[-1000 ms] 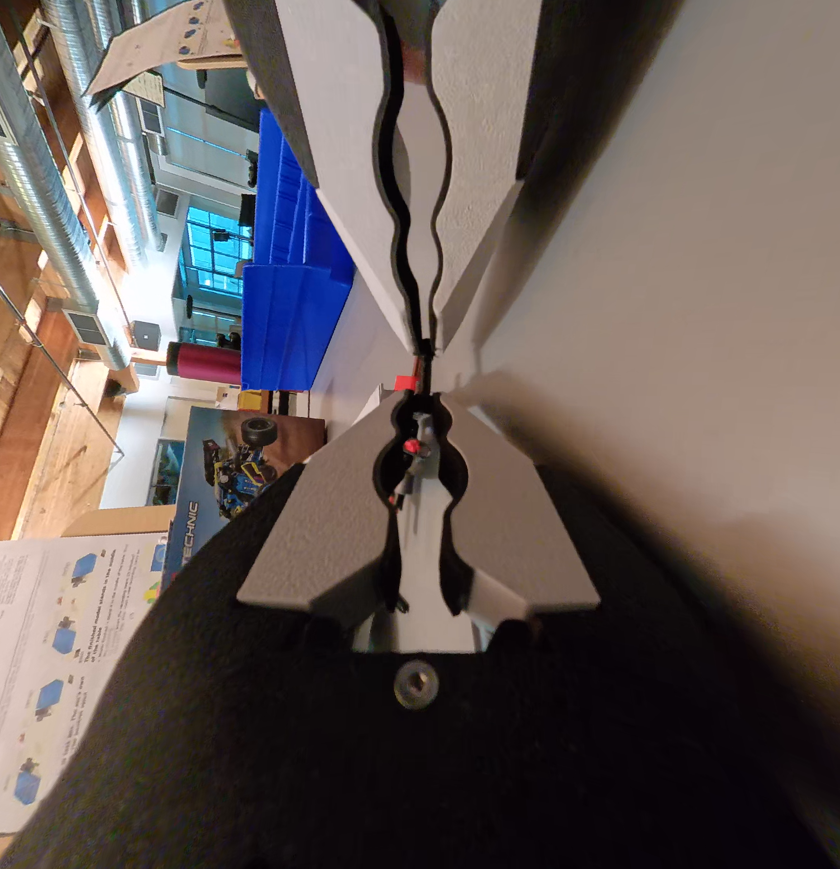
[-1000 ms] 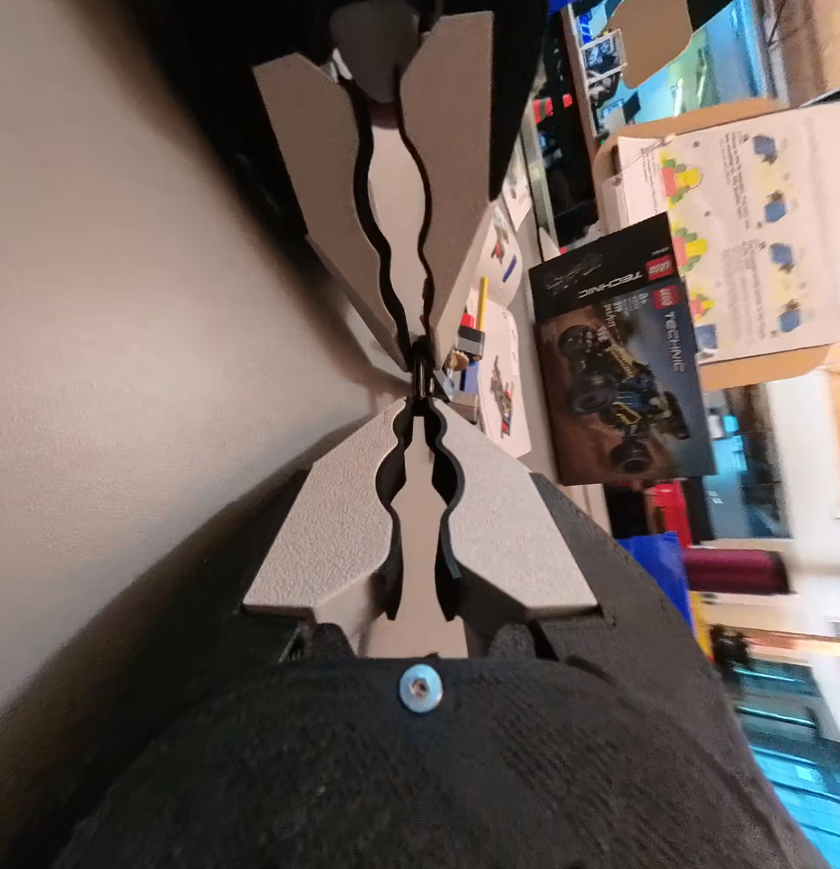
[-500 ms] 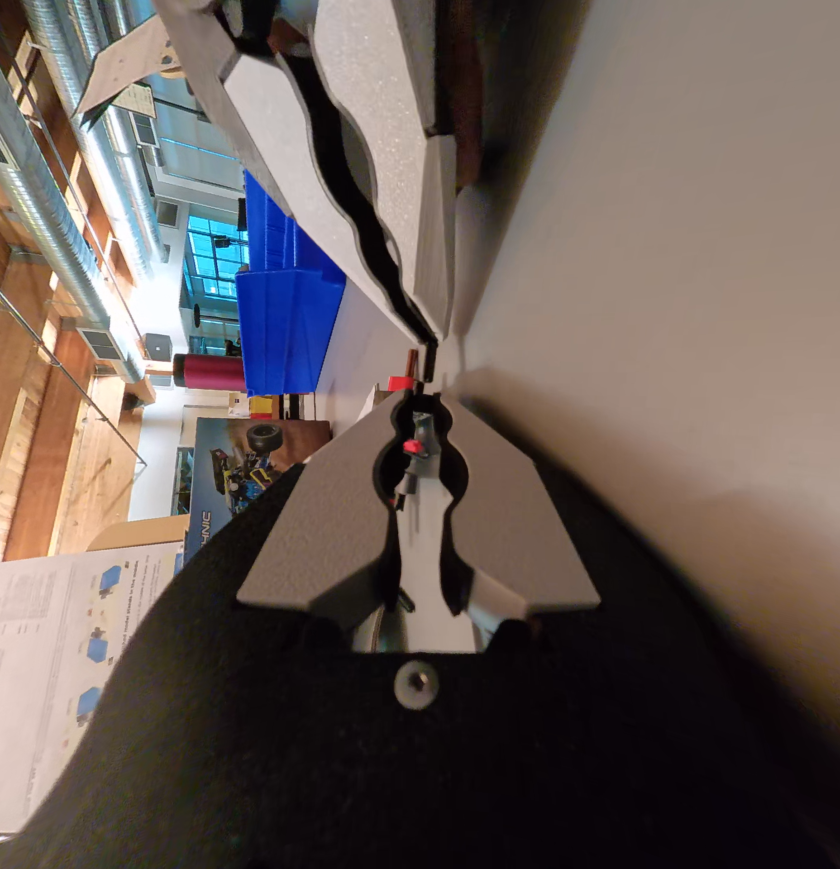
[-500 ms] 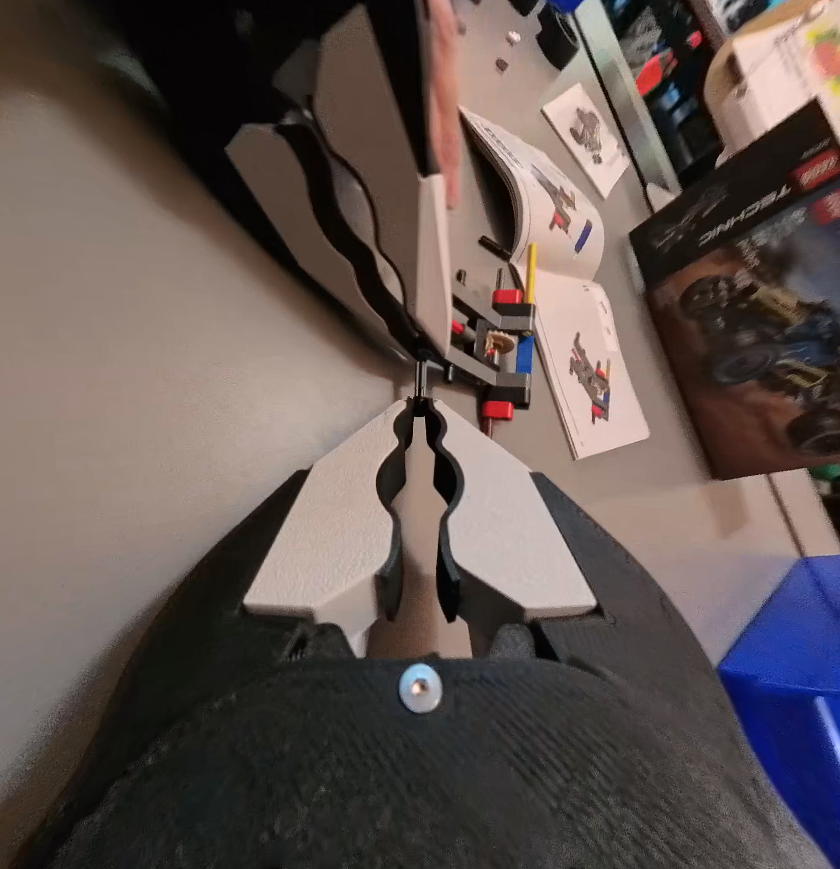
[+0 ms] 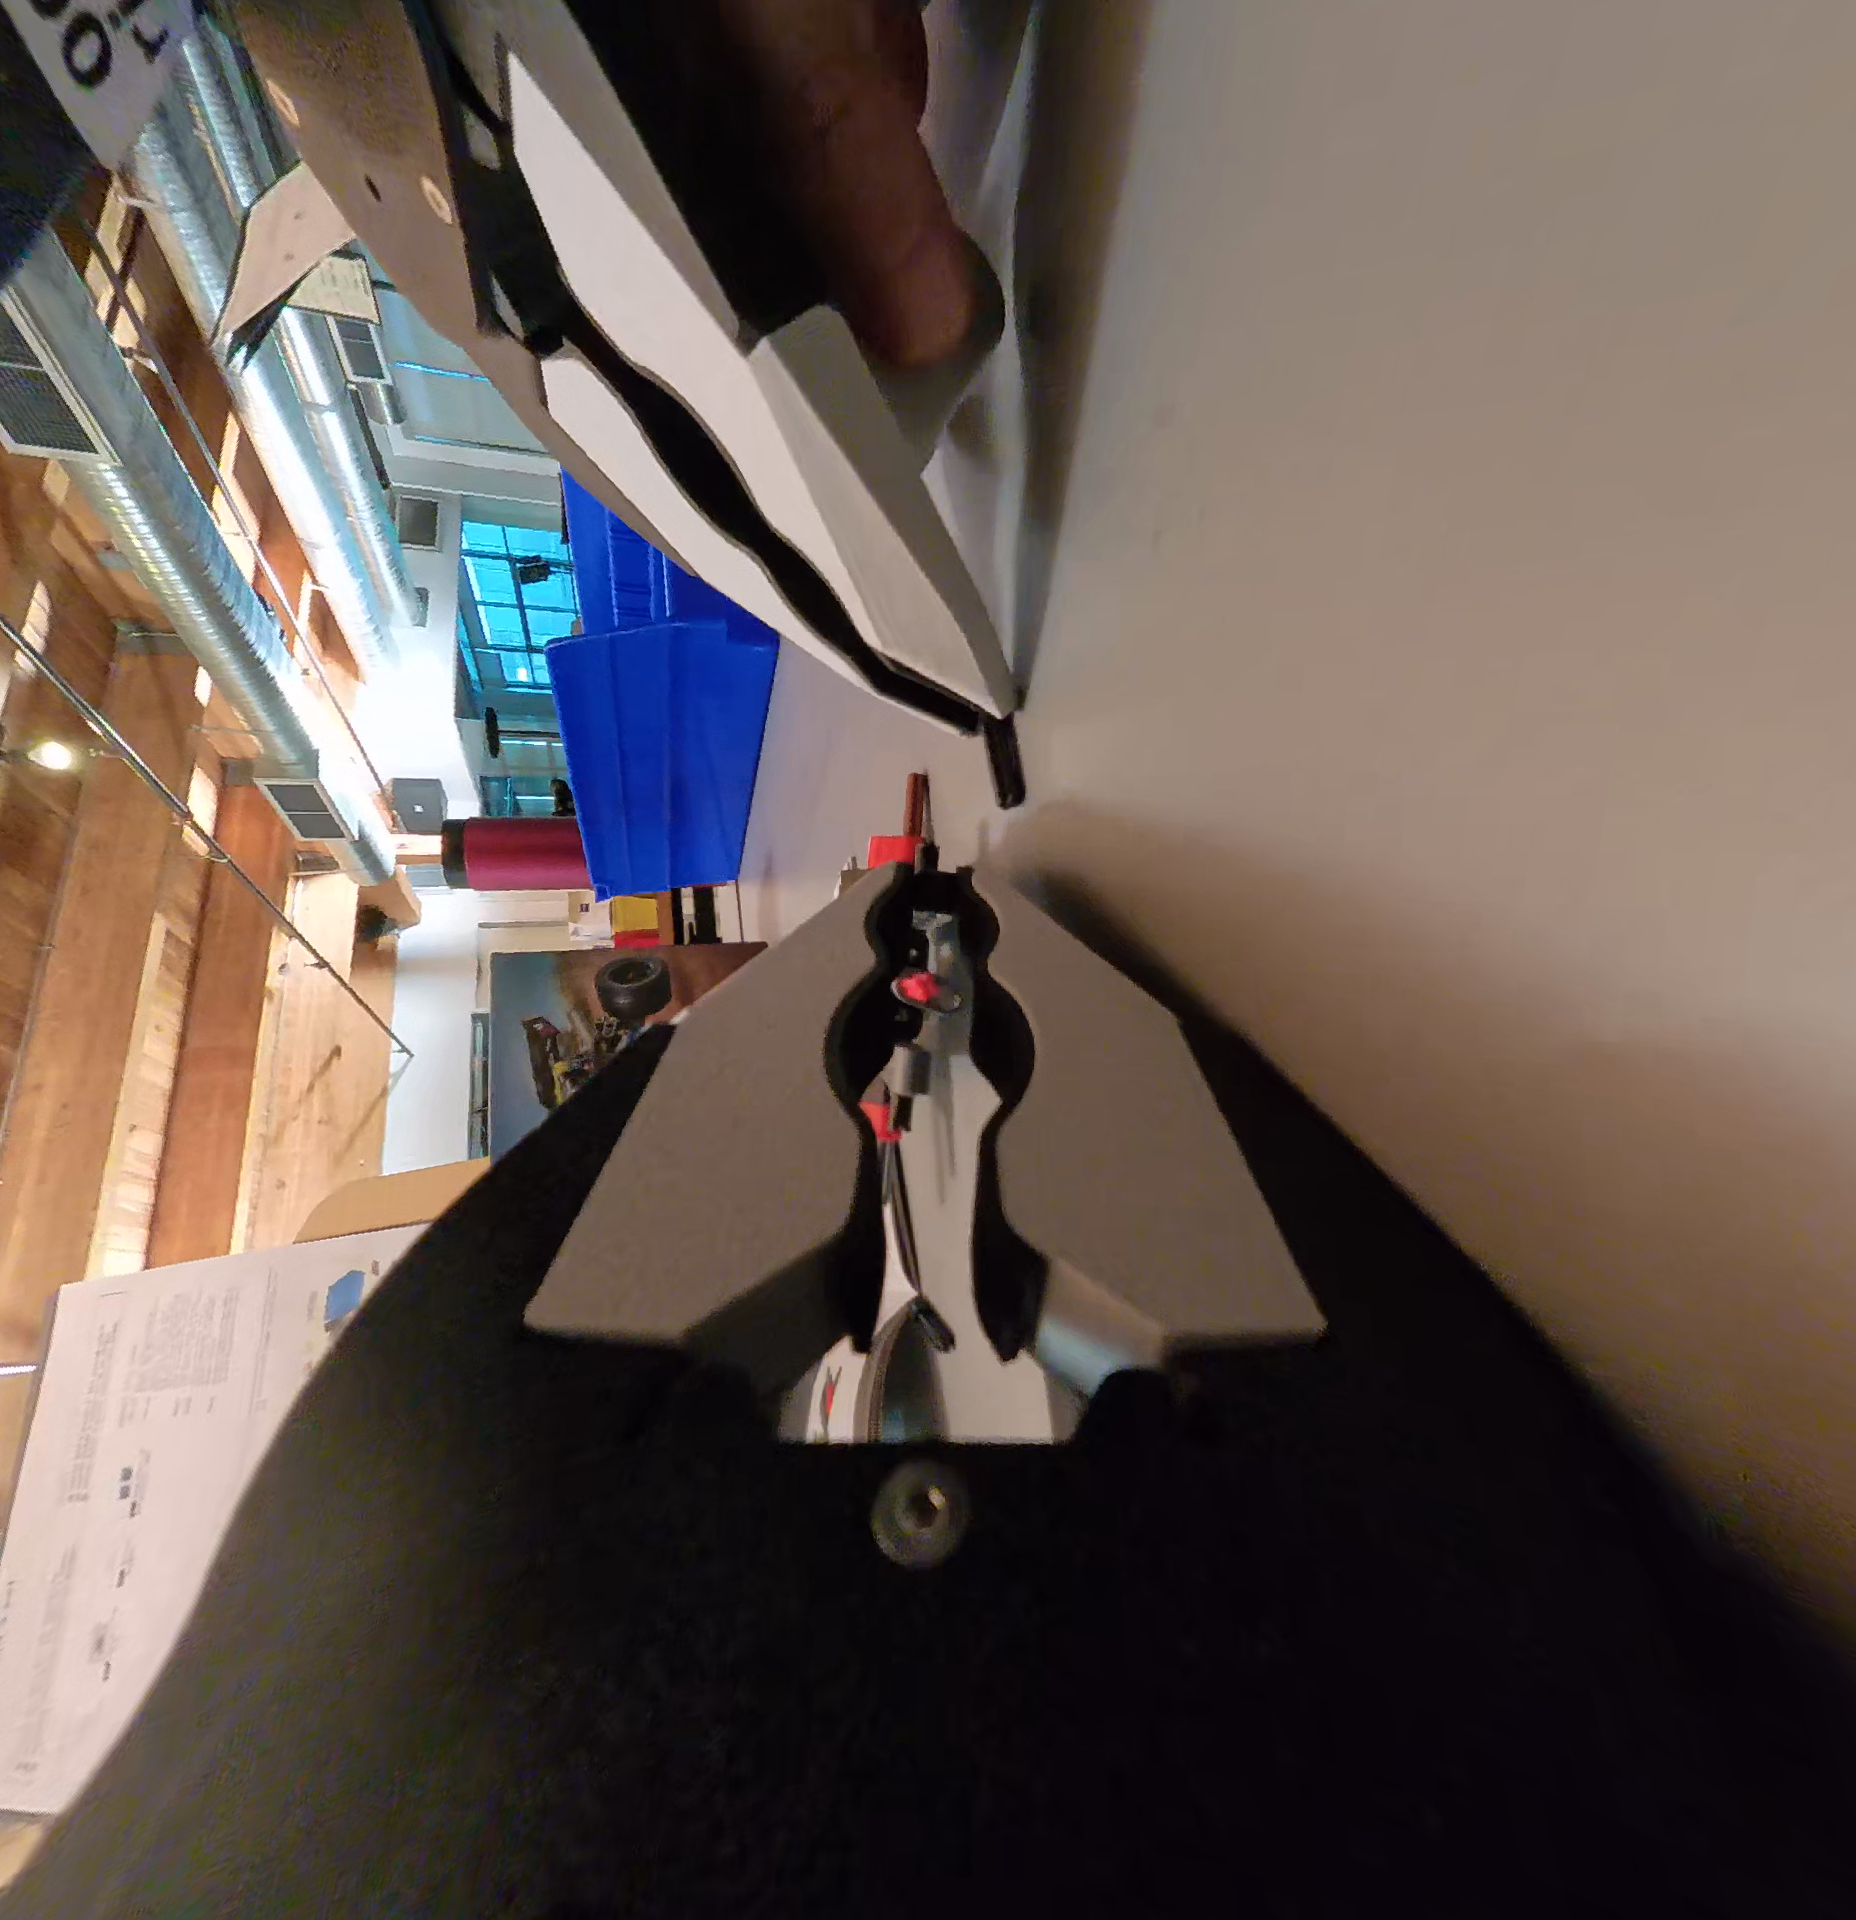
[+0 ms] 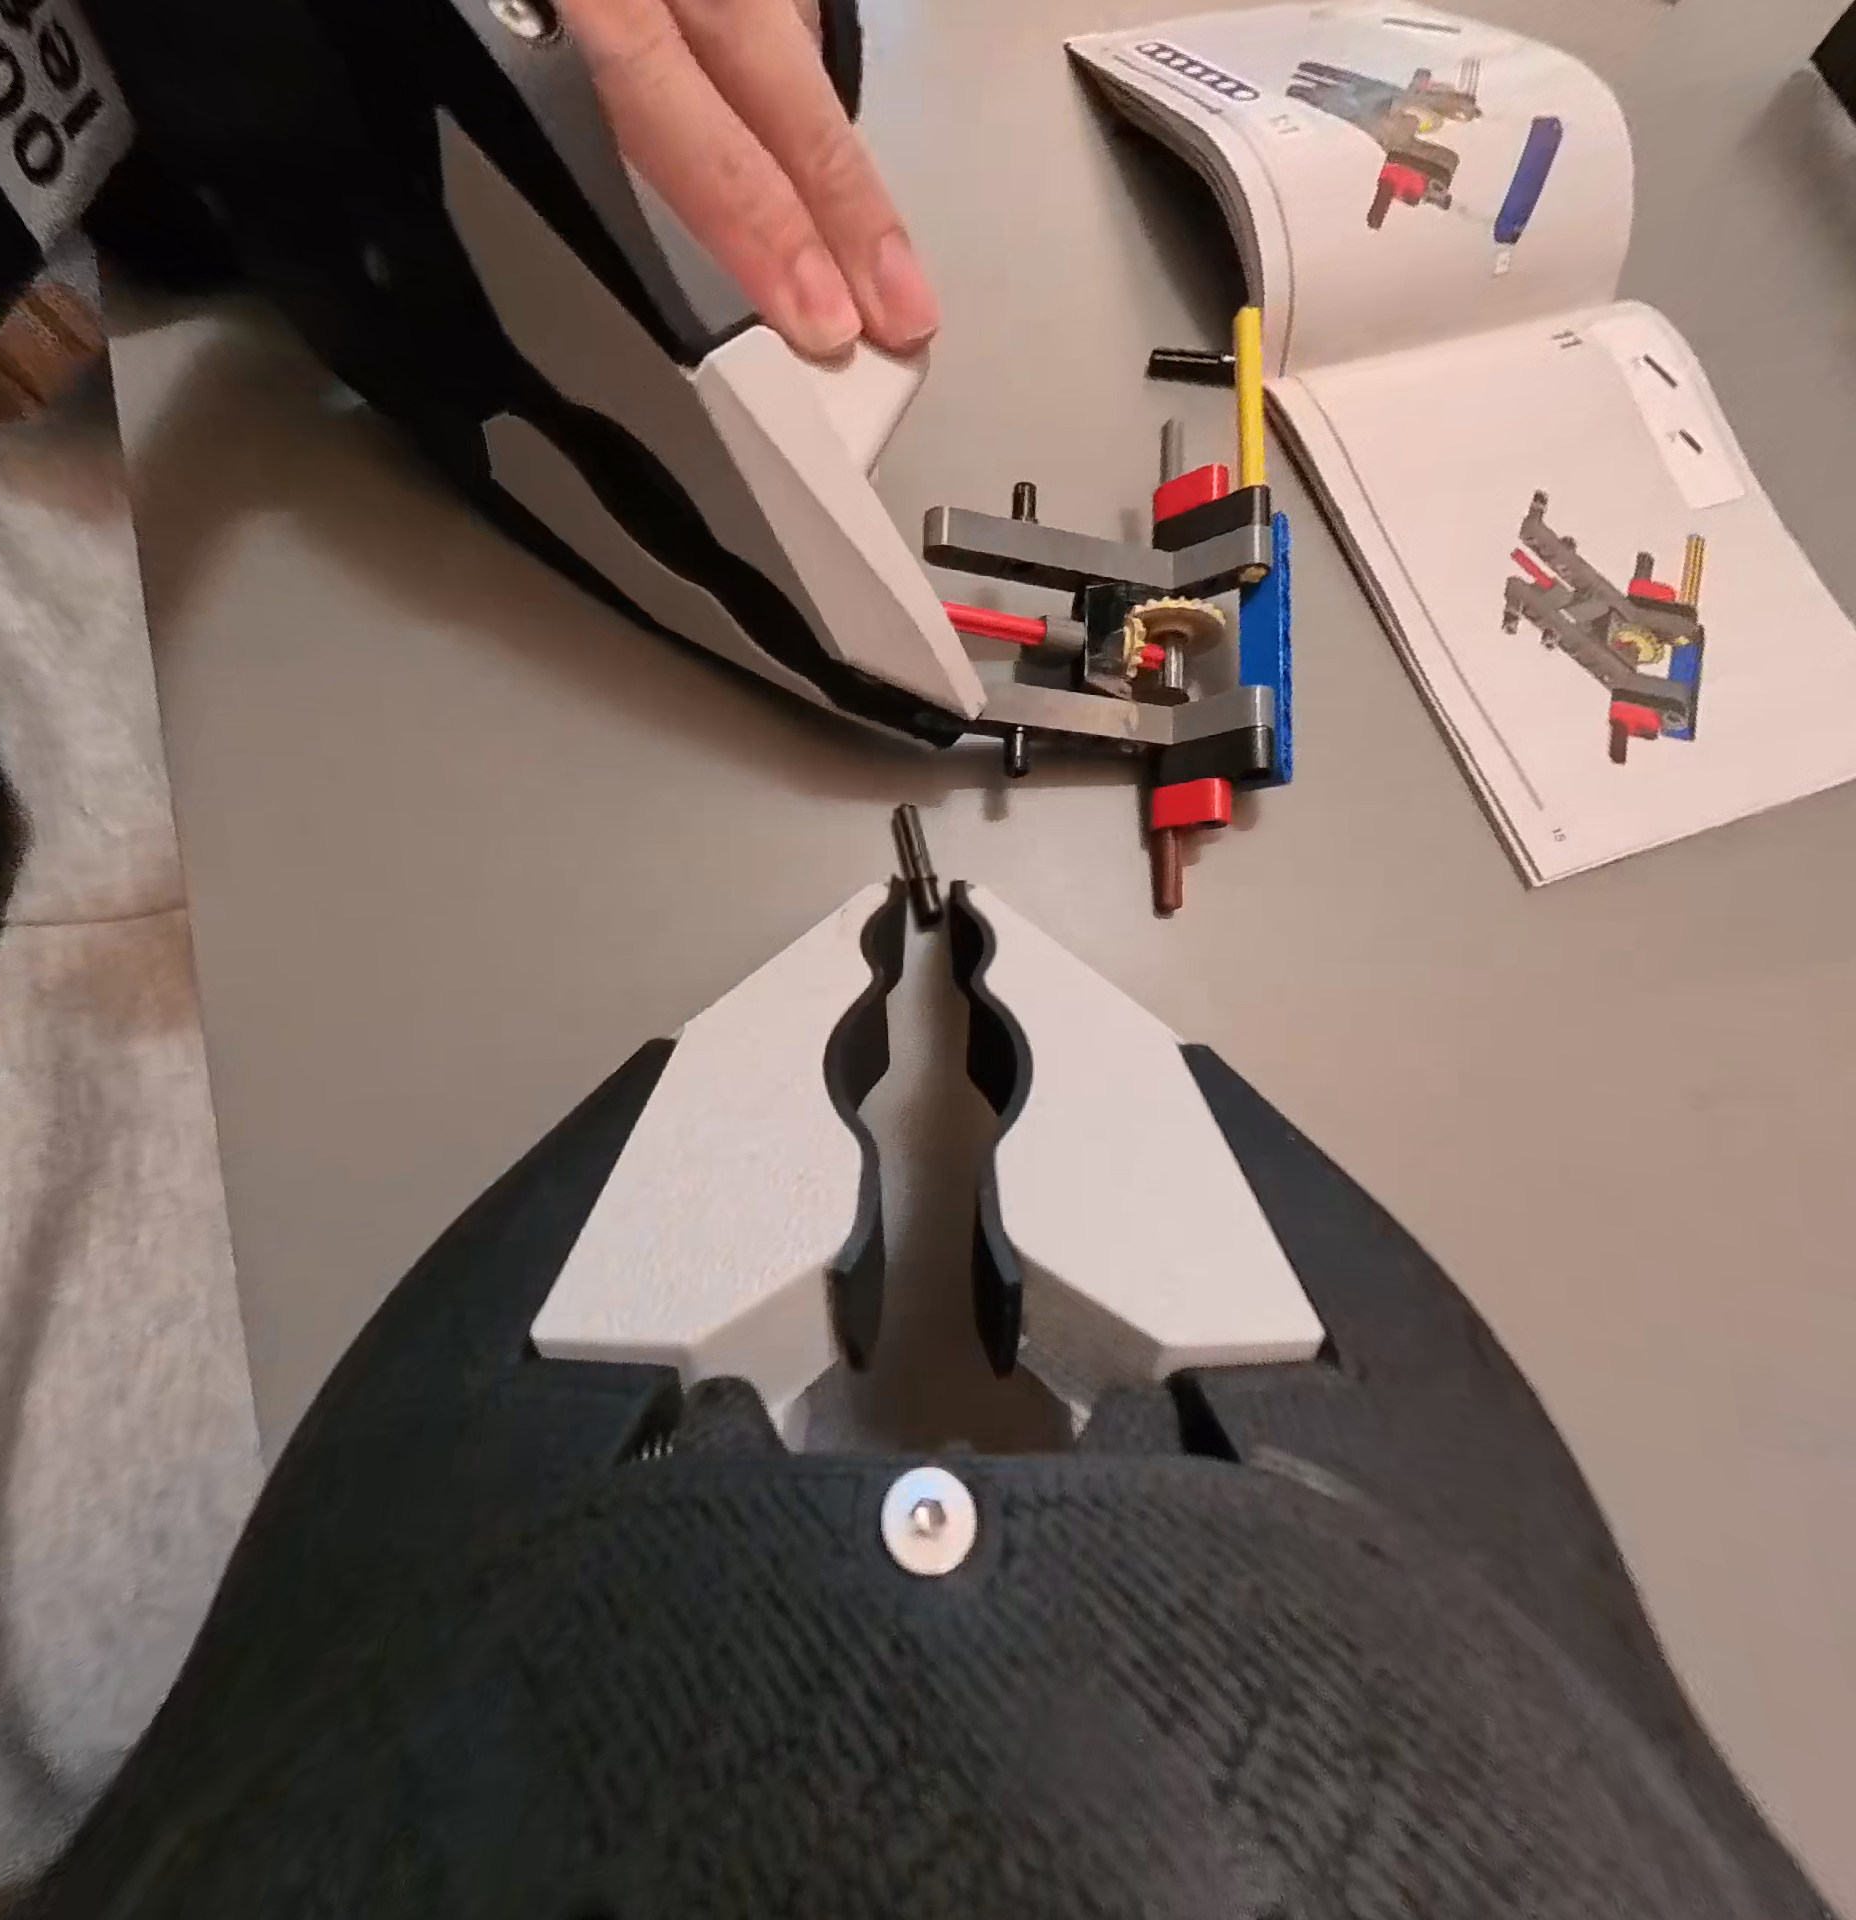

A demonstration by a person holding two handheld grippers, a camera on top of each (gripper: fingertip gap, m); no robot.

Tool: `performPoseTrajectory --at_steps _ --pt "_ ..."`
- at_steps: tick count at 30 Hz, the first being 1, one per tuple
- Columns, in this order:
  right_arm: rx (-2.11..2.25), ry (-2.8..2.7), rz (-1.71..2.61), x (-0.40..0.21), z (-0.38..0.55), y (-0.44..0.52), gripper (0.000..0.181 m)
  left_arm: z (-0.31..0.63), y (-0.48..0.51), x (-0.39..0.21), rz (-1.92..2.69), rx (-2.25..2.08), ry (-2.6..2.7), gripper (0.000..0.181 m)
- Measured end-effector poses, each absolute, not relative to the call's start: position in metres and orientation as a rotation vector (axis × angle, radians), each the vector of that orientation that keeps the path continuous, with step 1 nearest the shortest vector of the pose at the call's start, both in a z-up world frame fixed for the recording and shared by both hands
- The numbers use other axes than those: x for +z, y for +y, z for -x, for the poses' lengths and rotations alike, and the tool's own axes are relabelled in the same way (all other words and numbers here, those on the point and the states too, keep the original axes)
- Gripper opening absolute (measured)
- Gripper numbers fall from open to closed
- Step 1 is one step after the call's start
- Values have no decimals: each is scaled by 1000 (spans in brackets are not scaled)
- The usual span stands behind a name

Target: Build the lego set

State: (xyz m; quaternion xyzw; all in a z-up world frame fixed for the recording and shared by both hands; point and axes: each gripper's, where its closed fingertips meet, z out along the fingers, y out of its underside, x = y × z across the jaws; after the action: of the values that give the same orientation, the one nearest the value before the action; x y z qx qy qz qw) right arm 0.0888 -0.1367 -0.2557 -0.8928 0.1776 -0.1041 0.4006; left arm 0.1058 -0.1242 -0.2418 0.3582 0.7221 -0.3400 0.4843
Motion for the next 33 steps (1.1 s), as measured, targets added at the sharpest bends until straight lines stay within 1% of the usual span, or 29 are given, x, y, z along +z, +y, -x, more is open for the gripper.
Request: performPoseTrajectory --at_steps 8,14,20,28,33 --pt "-220 496 2245 -256 -91 -137 3 -106 -124 -241 -861 -858 1768 5" --pt "-319 443 2258 -255 -93 -137 3 -107 -122 -240 -826 -897 1789 5" --pt "-360 420 2068 -224 -99 -126 3 -114 -121 -232 -727 -937 1792 5" --pt "-341 420 2092 -228 -101 -123 3 -114 -120 -230 -711 -961 1781 5" --pt "-420 373 2139 -232 -102 -123 3 -115 -120 -235 -749 -942 1788 5"
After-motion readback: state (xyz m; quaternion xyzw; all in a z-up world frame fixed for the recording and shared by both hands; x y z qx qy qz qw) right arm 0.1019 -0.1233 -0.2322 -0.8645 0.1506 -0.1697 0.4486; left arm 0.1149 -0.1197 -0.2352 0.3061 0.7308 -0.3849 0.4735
